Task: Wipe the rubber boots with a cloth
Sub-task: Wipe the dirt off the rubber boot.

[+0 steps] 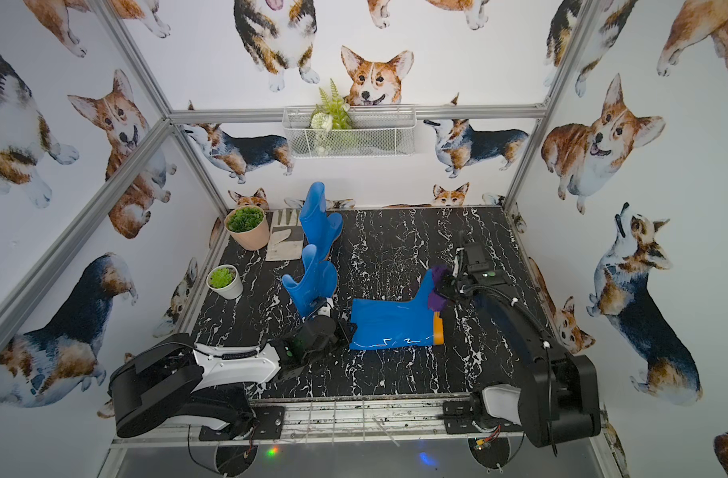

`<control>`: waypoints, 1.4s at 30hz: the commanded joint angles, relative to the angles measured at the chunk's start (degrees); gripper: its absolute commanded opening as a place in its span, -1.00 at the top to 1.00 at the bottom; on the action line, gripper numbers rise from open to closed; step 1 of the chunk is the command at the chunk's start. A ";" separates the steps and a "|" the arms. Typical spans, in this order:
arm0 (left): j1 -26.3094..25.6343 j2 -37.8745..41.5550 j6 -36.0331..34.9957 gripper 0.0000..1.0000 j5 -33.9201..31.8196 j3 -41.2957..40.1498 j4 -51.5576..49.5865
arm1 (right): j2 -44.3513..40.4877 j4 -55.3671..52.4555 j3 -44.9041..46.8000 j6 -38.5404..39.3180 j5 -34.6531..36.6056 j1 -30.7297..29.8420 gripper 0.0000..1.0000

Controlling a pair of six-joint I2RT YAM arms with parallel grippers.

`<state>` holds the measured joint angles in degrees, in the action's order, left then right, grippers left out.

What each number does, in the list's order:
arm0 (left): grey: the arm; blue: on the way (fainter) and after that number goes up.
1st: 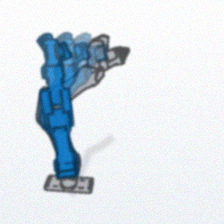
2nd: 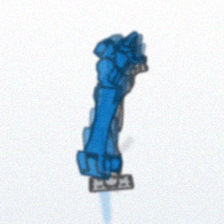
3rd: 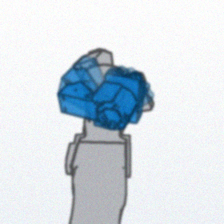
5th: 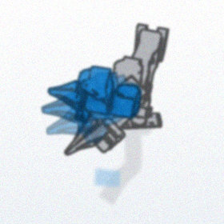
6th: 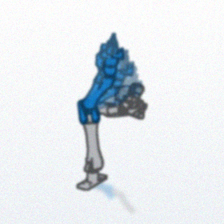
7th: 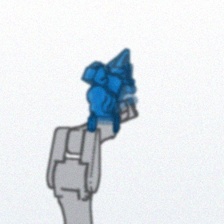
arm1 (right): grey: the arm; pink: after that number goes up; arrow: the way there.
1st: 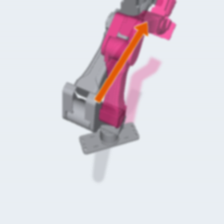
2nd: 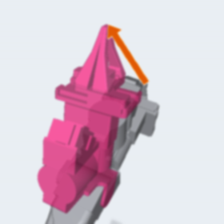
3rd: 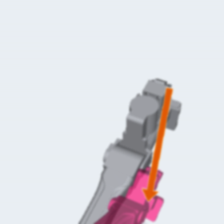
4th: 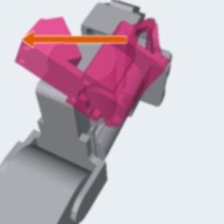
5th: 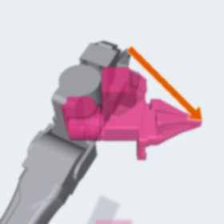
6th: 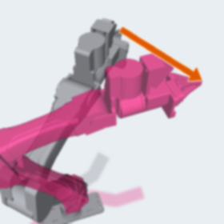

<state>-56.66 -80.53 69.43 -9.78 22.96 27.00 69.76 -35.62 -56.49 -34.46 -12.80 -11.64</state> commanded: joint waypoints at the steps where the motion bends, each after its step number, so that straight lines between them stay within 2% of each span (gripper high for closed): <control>1: 0.14 -1.15 0.59 1.00 -1.12 0.94 0.44 | -1.51 -6.75 -3.88 1.30 3.00 -5.29 1.00; 4: 0.29 -1.56 1.53 1.00 -1.25 1.08 -0.40 | -0.33 -5.62 -2.82 -1.79 7.11 -15.89 1.00; 8: 0.37 -0.80 2.20 1.00 -1.47 0.33 -0.50 | 5.08 4.77 3.52 -8.01 6.62 -29.61 1.00; 11: 0.50 -0.50 2.20 1.00 -1.30 0.24 -0.94 | 13.56 8.59 2.72 -9.38 5.02 -38.33 1.00; 14: 0.45 -0.59 2.34 1.00 -1.14 0.31 -0.94 | 22.50 7.95 -1.65 -6.89 2.31 -43.12 1.00; 16: 0.53 -0.50 2.38 1.00 -1.12 0.20 -0.90 | 26.52 6.70 -3.41 -5.20 1.02 -43.64 1.00; 19: 0.53 0.34 2.53 1.00 -1.33 -0.43 -1.07 | 28.91 4.03 -3.21 -1.99 3.71 -43.02 1.00; 23: 0.76 2.49 2.55 1.00 -2.15 -1.51 -2.28 | 27.76 1.08 2.54 0.42 6.68 -37.05 1.00; 27: 0.97 3.70 2.34 1.00 -2.44 -1.88 -3.08 | 19.85 -0.69 10.67 1.98 6.49 -24.37 1.00; 29: 1.12 4.02 2.12 1.00 -2.52 -1.95 -3.61 | 13.30 -2.64 12.04 3.08 6.29 -18.89 1.00; 30: 1.10 4.15 2.20 1.00 -2.69 -1.98 -3.80 | 7.46 -4.25 12.00 3.51 6.75 -15.29 1.00; 32: 1.26 4.00 2.34 1.00 -2.79 -2.00 -3.67 | 1.07 -6.07 10.54 3.55 8.12 -13.24 1.00; 35: 1.44 3.31 2.07 1.00 -2.40 -1.35 -3.46 | -3.90 -7.06 7.32 2.69 7.19 -15.16 1.00; 39: 1.51 2.03 1.96 1.00 -1.49 -0.53 -2.81 | -2.38 -4.34 5.78 -1.01 11.85 -28.55 1.00; 42: 1.55 1.35 2.29 1.00 -1.03 -0.56 -1.96 | 3.23 1.09 6.84 -3.90 10.82 -36.65 1.00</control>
<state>-55.31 -78.59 71.11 -10.17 22.06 23.57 68.42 -38.52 -50.24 -33.80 -3.64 -41.12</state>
